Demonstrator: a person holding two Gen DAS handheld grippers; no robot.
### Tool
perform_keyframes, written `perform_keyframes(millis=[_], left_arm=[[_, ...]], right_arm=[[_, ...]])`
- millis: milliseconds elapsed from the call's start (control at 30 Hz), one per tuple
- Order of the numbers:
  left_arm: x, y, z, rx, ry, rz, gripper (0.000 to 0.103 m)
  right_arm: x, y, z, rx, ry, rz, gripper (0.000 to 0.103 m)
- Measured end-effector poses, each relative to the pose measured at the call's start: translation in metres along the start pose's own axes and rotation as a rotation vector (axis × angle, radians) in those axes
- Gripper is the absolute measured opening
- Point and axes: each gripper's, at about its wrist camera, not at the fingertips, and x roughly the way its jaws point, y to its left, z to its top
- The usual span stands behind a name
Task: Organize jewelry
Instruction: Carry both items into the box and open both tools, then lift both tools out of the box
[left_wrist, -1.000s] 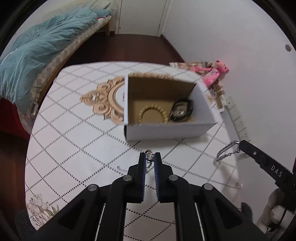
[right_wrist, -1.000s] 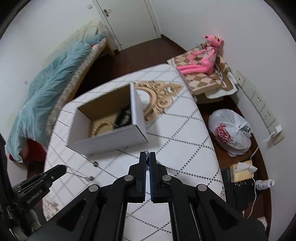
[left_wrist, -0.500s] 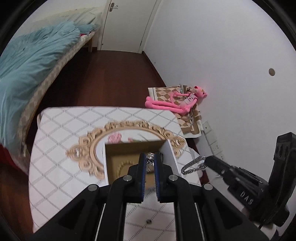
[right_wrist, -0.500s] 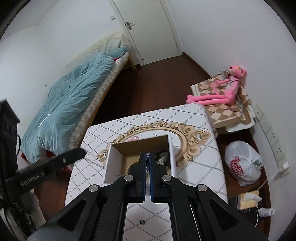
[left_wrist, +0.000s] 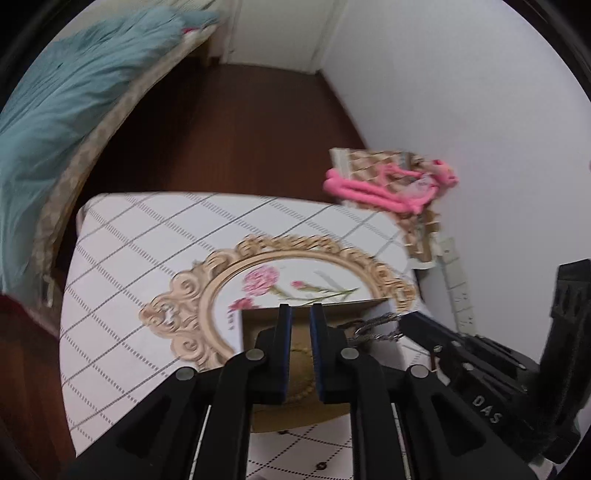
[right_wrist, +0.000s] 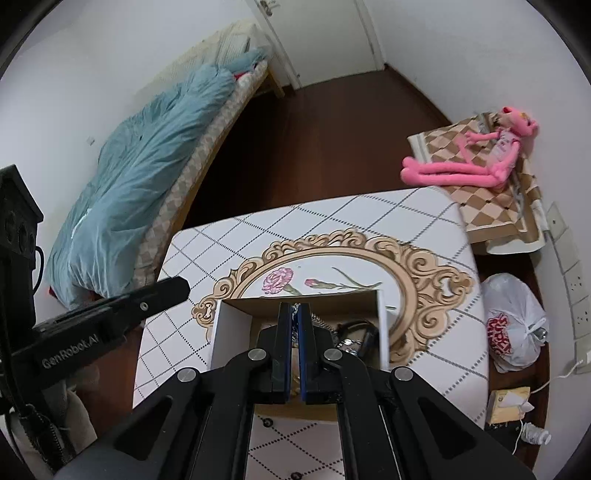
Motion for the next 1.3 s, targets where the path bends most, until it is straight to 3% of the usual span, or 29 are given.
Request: perform_keyframes(millis=[67, 100, 133, 167, 200, 333, 367, 400, 433, 467, 500, 600, 667, 767, 1000, 1300], left_arm=[[0.006, 0.006, 0.000, -0.015, 0.016, 0.046, 0.020], [0.009, 0.009, -0.001, -0.016, 0.019, 0.074, 0.041], [0.012, 0.013, -0.003, -0.020, 0.016, 0.104, 0.075], [0.013, 0.016, -0.004, -0.025, 0.012, 0.118, 0.088], [0.013, 0.019, -0.005, -0.027, -0.001, 0.130, 0.093], [0.014, 0.032, -0.012, -0.027, -0.009, 0.199, 0.094], [0.014, 0.034, -0.013, -0.027, -0.011, 0.209, 0.095], [0.015, 0.035, -0.015, -0.026, -0.014, 0.222, 0.097], [0.014, 0.037, -0.018, -0.025, -0.021, 0.232, 0.098], [0.014, 0.037, -0.020, -0.021, -0.027, 0.240, 0.098], [0.014, 0.037, -0.022, -0.014, -0.033, 0.249, 0.098], [0.016, 0.034, -0.033, 0.011, -0.044, 0.287, 0.100], [0.019, 0.030, -0.041, 0.029, -0.048, 0.308, 0.101], [0.024, 0.026, -0.052, 0.038, -0.040, 0.304, 0.101], [0.022, 0.016, -0.071, 0.022, -0.044, 0.294, 0.101], [-0.009, 0.003, -0.090, 0.034, -0.106, 0.291, 0.101]], right_arm=[[0.013, 0.004, 0.006, -0.017, 0.043, 0.003, 0.003], [0.021, 0.003, 0.008, -0.009, 0.074, 0.005, 0.003], [0.028, 0.002, 0.010, -0.003, 0.101, 0.000, 0.003], [0.036, 0.002, 0.012, 0.002, 0.135, -0.014, 0.003], [0.039, 0.000, 0.012, 0.009, 0.149, -0.025, 0.004], [0.045, -0.010, 0.009, 0.027, 0.166, -0.060, 0.007], [0.043, -0.012, 0.007, 0.028, 0.164, -0.081, 0.019], [0.042, -0.013, 0.005, 0.024, 0.161, -0.107, 0.043], [0.040, -0.015, 0.003, 0.019, 0.154, -0.126, 0.057], [0.036, -0.016, -0.003, 0.004, 0.144, -0.165, 0.078], [0.034, -0.019, -0.007, -0.008, 0.140, -0.195, 0.084], [0.031, -0.022, -0.023, -0.050, 0.140, -0.321, 0.089], [0.031, -0.024, -0.035, -0.067, 0.139, -0.363, 0.094], [0.030, -0.025, -0.052, -0.091, 0.138, -0.413, 0.094], [0.017, -0.028, -0.071, -0.070, 0.102, -0.432, 0.098], [-0.022, -0.021, -0.086, -0.057, 0.025, -0.455, 0.098]])
